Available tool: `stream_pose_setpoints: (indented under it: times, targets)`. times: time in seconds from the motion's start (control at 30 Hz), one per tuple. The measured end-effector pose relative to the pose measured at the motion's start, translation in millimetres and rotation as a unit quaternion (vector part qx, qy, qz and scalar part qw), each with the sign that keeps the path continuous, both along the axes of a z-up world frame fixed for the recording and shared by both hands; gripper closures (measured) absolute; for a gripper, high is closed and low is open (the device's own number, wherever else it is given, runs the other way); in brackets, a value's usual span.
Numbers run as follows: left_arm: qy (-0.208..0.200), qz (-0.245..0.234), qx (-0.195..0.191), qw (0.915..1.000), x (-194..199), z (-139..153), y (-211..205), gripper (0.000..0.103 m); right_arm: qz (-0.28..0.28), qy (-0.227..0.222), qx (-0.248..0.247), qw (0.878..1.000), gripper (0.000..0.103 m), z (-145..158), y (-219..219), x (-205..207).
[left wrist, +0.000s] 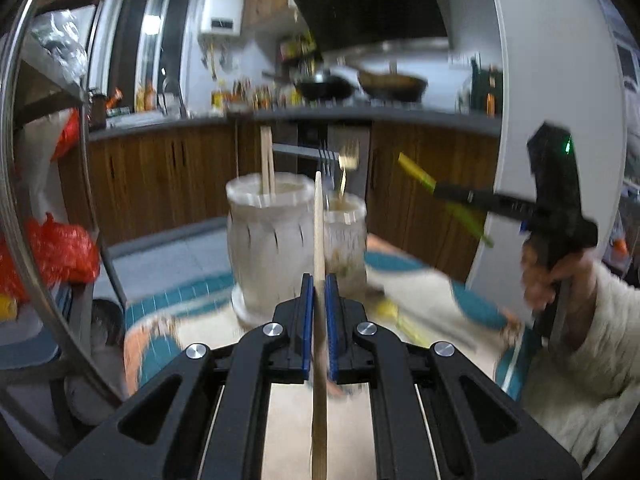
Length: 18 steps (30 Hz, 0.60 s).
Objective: Organize utensils
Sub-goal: 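Lift the chopstick with the left tool while the right tool carries the tongs over the short cup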
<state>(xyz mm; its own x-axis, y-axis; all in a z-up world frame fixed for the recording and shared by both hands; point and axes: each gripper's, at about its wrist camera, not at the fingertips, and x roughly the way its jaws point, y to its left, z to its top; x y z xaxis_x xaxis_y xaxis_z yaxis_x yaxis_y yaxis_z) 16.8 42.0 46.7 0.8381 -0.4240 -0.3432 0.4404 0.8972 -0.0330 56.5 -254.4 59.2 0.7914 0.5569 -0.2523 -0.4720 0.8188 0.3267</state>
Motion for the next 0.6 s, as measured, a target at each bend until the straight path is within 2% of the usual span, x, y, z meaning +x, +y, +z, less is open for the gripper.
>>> stream_pose_setpoints:
  times: [0.27,0.43,0.6]
  targets:
    - [-0.047,0.020,-0.067,0.9964,51,44,1,0.097,0.012,-0.027,0.029,0.999,0.093,22,18,39]
    - [-0.065,0.032,-0.112,0.9911,92,66,3,0.097,0.018,-0.022,0.072,0.997,0.093,25,25,71]
    - [-0.074,0.043,-0.156,0.9841,123,69,0,0.097,0.022,-0.001,0.121,0.992,0.093,17,32,104]
